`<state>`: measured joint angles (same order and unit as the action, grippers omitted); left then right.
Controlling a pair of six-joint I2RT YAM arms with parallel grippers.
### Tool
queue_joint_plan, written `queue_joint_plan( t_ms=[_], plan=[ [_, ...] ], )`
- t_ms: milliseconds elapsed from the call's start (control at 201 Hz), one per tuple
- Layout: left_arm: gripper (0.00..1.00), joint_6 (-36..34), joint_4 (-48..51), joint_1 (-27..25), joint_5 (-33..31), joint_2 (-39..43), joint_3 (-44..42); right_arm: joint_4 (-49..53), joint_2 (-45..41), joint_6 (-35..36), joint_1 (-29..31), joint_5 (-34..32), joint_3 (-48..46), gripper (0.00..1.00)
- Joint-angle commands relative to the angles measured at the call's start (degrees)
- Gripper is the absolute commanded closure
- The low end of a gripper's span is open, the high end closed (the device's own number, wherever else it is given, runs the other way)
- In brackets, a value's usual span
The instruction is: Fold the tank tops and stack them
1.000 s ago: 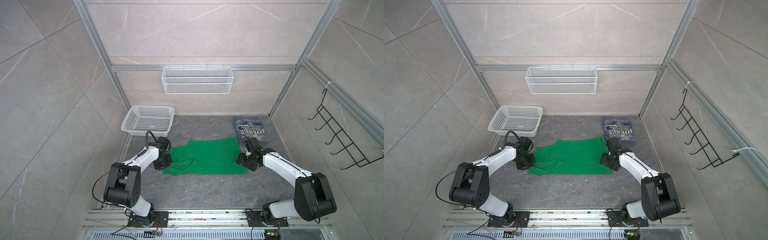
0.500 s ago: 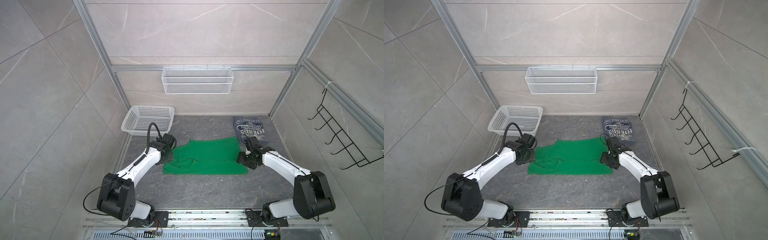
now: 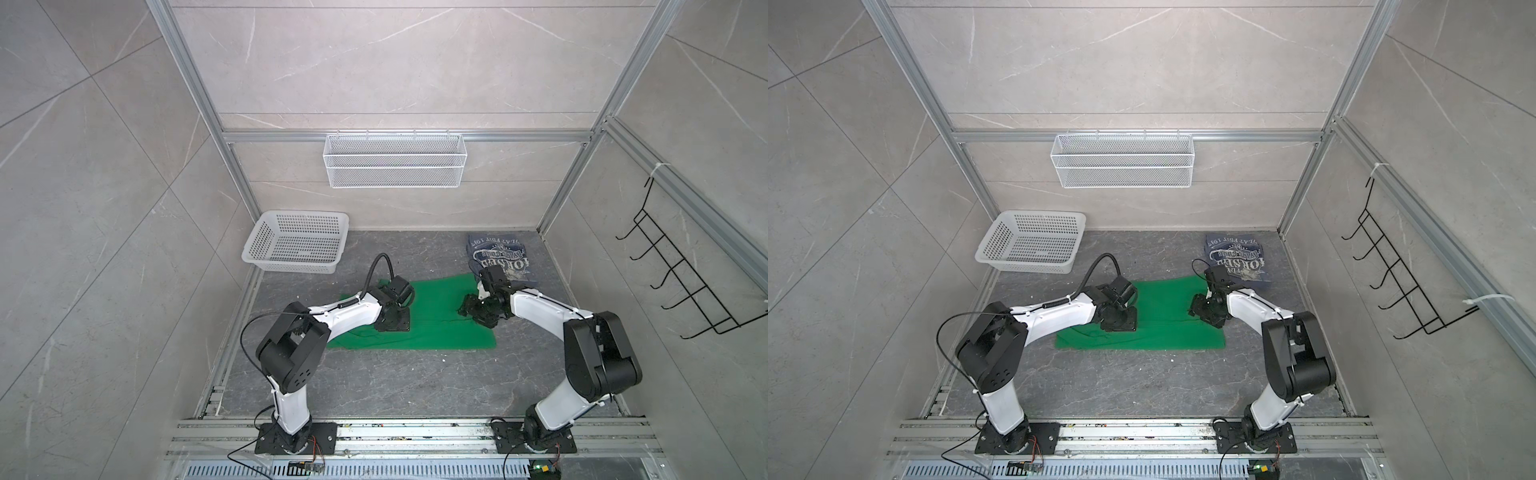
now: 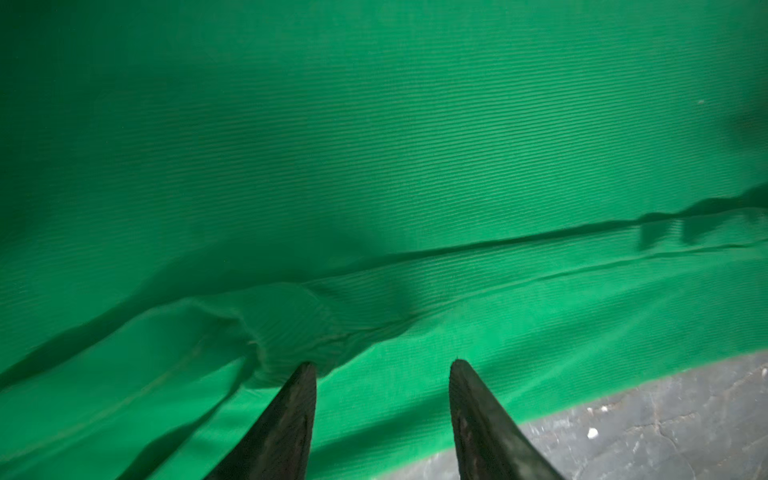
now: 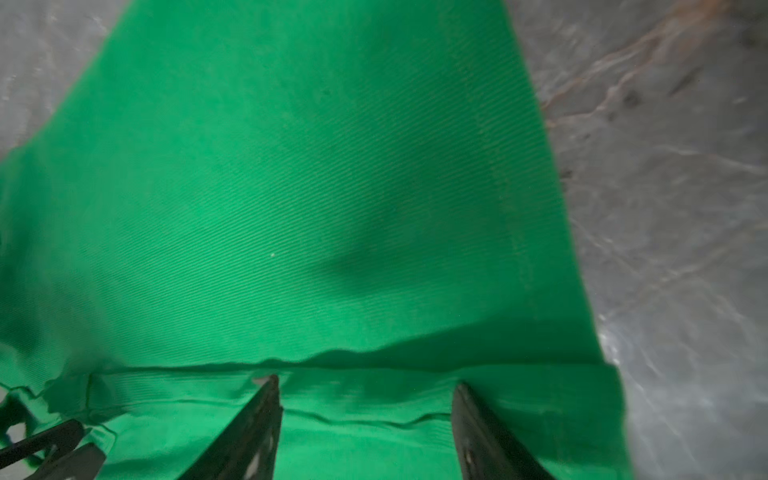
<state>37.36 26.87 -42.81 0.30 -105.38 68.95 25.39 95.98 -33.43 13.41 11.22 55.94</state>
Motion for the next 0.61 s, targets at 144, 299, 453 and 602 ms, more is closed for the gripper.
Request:
queue_joint_plan(
  t_ms=[144,299,453,602],
  plan=[
    [0.45,2.23,-7.42,8.16,1.08,-0.25,-6.56,1.75,3.98,-2.07,-2.44,-3.89,1.47,0.34],
    [0.45,1.57,-9.29,9.76,1.81,1.36,-10.87,1.29,4.07,-1.19,-4.15,-4.19,1.01,0.34],
    [0.45,1.25,-9.65,9.10,4.06,1.61,-11.79,0.50,3.55,-0.36,-4.05,-1.84,0.88,0.35],
    [0.44,3.36,-9.78,5.40,2.66,4.71,-15.57,1.81,1.16,-0.67,-4.05,-3.70,-1.62,0.35]
  ],
)
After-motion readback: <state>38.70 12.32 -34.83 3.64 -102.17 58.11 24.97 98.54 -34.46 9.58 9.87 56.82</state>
